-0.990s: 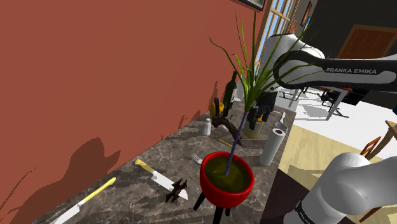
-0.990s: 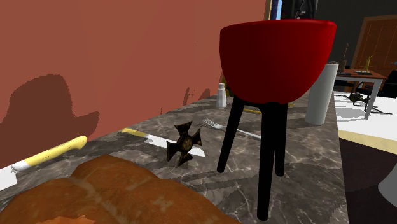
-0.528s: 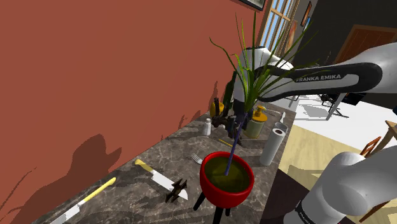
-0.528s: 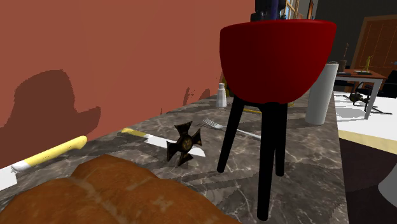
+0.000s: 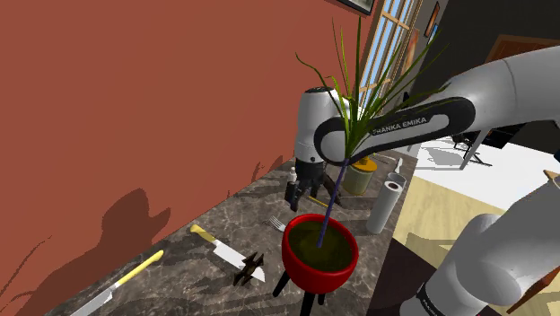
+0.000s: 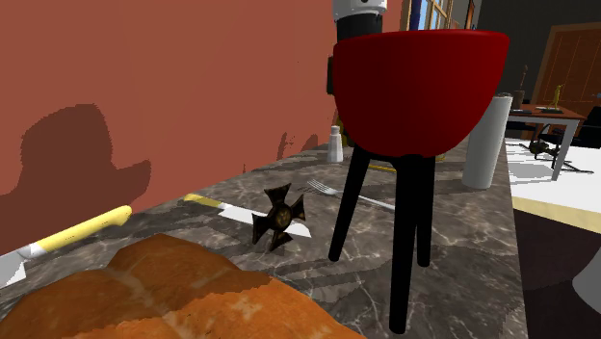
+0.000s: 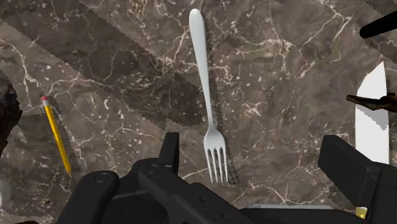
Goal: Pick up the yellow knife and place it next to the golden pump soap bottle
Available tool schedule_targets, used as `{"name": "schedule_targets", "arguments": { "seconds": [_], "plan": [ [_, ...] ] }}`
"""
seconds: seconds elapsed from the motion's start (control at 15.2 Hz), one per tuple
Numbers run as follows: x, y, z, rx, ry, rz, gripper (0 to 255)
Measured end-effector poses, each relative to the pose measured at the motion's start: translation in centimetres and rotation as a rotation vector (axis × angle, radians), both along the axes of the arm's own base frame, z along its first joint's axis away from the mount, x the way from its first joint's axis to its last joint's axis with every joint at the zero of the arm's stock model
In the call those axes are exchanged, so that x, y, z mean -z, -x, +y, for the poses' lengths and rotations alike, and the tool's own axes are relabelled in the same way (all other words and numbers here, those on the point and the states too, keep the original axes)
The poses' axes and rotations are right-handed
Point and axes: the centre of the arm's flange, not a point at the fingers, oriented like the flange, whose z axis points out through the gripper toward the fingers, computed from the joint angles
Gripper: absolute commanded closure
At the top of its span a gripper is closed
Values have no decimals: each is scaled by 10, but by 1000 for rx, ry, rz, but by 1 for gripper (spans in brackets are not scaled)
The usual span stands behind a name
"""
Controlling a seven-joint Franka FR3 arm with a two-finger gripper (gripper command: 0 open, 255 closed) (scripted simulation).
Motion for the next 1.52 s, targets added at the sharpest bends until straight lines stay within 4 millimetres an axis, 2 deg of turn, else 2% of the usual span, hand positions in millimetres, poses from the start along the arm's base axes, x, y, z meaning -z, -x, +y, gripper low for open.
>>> {"name": "schedule_targets", "arguments": {
  "seconds": [0.33,0.53,0.92,1.32,1.52],
  "plan": [
    [31,-30,50,-27,-15,1,0],
    [54,-41,80,-44,-25,2,0],
    [88,-69,134,-76,-43,5,0],
    [128,-95,201,-108,-61,6,0],
    [145,-96,209,-111,-63,7,0]
  ]
}}
